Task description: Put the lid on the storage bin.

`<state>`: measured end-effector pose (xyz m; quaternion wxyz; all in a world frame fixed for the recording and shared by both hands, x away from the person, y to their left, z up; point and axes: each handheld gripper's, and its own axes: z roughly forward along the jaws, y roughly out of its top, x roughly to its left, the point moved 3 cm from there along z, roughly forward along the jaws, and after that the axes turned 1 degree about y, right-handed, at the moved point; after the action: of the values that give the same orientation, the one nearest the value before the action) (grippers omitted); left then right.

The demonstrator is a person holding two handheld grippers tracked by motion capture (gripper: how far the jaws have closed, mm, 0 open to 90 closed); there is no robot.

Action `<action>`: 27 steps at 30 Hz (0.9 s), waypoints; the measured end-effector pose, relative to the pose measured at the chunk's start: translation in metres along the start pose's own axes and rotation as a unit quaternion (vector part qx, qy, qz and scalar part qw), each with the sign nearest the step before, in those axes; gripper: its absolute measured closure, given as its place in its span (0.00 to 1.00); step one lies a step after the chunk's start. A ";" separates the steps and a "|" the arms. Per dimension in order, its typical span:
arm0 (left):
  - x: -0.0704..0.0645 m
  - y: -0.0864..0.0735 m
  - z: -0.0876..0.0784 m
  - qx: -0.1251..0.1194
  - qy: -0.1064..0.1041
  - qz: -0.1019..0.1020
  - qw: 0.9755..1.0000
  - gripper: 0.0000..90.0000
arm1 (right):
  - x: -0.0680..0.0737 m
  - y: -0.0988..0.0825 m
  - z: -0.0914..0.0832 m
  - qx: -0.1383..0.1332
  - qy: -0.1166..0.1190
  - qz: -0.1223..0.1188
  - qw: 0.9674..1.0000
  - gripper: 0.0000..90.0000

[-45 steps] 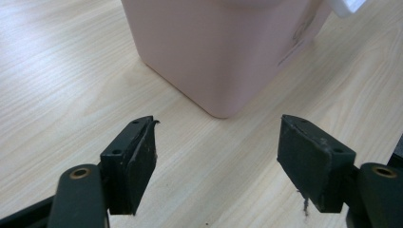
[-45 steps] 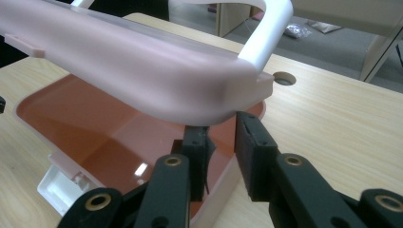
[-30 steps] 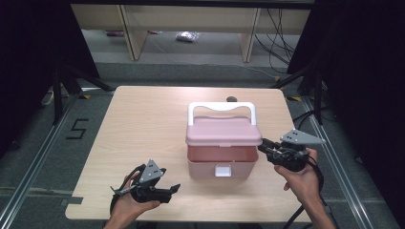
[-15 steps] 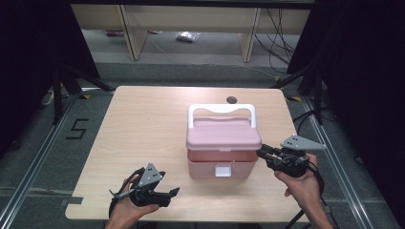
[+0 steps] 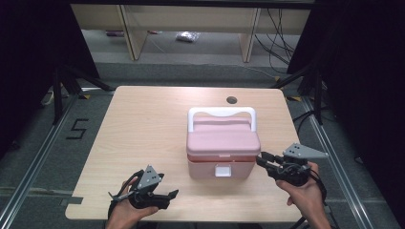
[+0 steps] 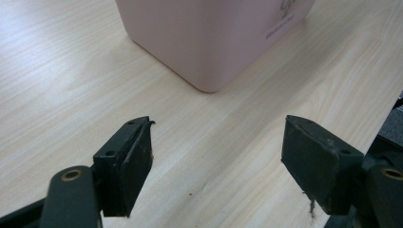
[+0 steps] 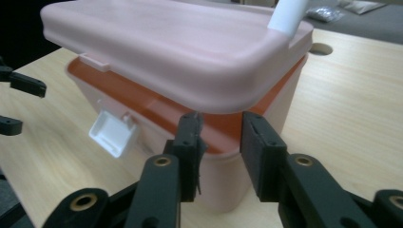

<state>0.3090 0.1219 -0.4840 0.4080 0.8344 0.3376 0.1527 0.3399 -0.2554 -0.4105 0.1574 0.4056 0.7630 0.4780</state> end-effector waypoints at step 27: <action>0.001 -0.011 -0.004 -0.002 0.007 -0.008 1.000 0.25 | 0.007 -0.036 -0.007 -0.016 -0.019 -0.007 1.000 0.38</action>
<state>0.3030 0.1300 -0.4899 0.4086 0.8295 0.3472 0.1563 0.3140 -0.2616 -0.4368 0.1817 0.4067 0.7550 0.4812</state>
